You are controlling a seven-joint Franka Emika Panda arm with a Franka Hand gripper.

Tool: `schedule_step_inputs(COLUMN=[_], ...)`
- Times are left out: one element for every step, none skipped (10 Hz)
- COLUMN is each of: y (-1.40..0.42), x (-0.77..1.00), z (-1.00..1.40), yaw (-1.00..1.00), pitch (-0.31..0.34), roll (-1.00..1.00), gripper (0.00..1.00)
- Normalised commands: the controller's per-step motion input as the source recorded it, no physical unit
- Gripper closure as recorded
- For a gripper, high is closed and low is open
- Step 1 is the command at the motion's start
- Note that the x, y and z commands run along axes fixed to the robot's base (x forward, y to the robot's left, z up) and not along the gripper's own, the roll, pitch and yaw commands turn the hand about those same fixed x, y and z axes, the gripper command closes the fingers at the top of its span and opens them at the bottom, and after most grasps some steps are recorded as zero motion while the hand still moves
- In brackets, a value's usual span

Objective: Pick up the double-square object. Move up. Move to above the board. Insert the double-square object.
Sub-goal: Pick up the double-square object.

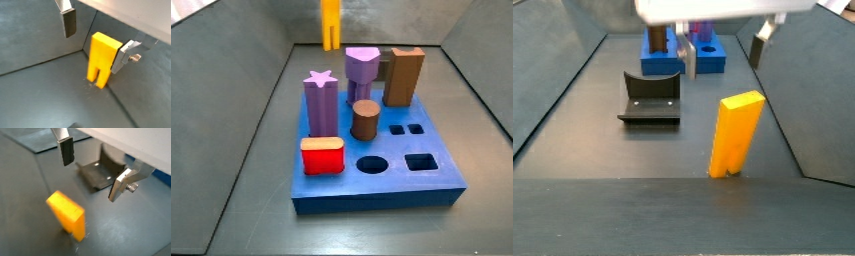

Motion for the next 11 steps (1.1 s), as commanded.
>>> schedule_step_inputs(y=[0.45, 0.16, 0.07, 0.17, 0.33, 0.26, 0.19, 0.19, 0.20, 0.16, 0.09], x=[0.00, 0.00, 0.00, 0.00, 0.00, 0.00, 0.00, 0.00, 0.00, 0.00, 0.00], z=[-0.23, -0.13, -0.04, -0.26, -0.37, -0.34, -0.27, -0.31, -0.36, -0.31, -0.16], yaw=[0.49, 0.22, 0.00, 0.00, 0.03, 0.00, 0.00, 0.00, 0.00, 0.00, 0.00], pitch=[0.000, -0.007, -0.004, 0.000, -0.034, -0.049, -0.059, -0.064, -0.066, -0.044, -0.009], roll=[0.00, -0.06, -0.08, -0.08, -0.19, -0.24, -0.26, -0.26, -0.34, -0.29, -0.13], gripper=[0.00, 0.00, 0.00, 0.00, 0.00, 0.00, 0.00, 0.00, 0.00, 0.00, 0.00])
